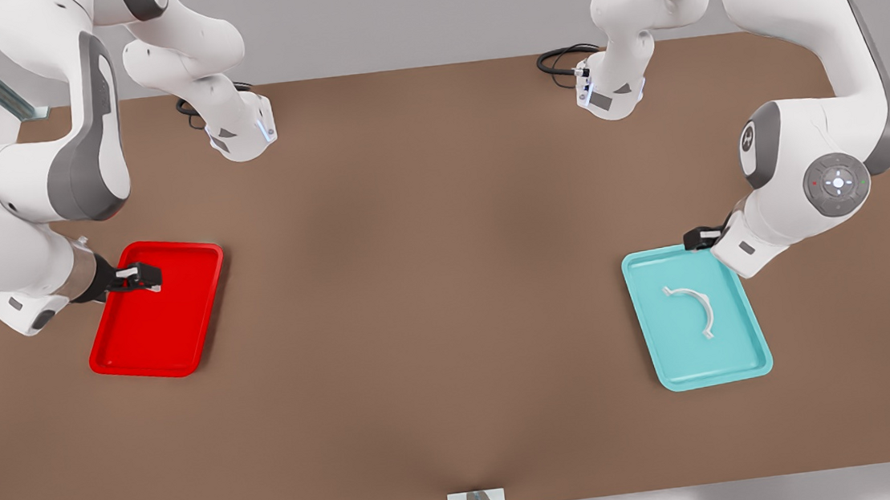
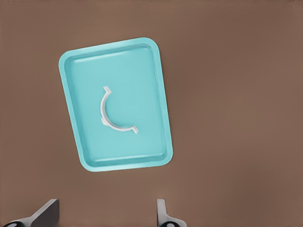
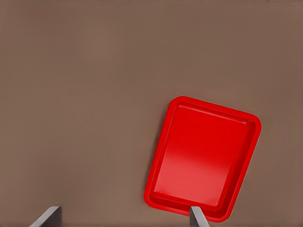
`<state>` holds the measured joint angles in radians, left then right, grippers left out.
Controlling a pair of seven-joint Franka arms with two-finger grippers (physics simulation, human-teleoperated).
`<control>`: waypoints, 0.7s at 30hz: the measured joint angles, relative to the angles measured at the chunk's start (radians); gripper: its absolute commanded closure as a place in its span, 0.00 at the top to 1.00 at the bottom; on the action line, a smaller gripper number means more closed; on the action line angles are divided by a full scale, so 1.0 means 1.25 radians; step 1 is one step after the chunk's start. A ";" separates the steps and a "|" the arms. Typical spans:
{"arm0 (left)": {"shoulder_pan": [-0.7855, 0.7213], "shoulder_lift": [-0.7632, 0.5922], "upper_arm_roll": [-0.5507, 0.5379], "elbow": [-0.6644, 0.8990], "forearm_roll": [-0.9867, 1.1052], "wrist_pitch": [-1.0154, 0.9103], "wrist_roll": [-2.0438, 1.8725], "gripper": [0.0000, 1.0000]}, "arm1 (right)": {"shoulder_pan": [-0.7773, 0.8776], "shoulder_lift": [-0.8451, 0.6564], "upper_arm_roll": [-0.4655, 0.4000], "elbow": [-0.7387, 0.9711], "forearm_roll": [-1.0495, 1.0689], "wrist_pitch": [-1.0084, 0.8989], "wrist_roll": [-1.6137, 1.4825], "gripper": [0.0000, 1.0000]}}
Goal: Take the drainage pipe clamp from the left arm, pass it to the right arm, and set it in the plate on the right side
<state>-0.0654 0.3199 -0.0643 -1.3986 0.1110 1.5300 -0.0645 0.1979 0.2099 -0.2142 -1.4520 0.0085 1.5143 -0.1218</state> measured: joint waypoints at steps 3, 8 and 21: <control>0.009 0.045 0.001 0.021 0.002 0.004 -0.002 1.00 | 0.000 0.003 0.000 -0.001 -0.001 0.001 -0.006 1.00; 0.071 0.270 0.030 0.096 0.004 0.099 0.015 1.00 | -0.002 0.007 0.000 -0.001 -0.001 0.001 -0.013 1.00; 0.108 0.366 0.050 -0.052 -0.004 0.432 0.106 1.00 | 0.007 0.009 0.008 0.017 0.000 -0.002 -0.026 1.00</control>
<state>0.0696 0.7769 -0.0016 -1.4641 0.1062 2.0698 0.0685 0.2072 0.2213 -0.2041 -1.4304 0.0085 1.5122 -0.1538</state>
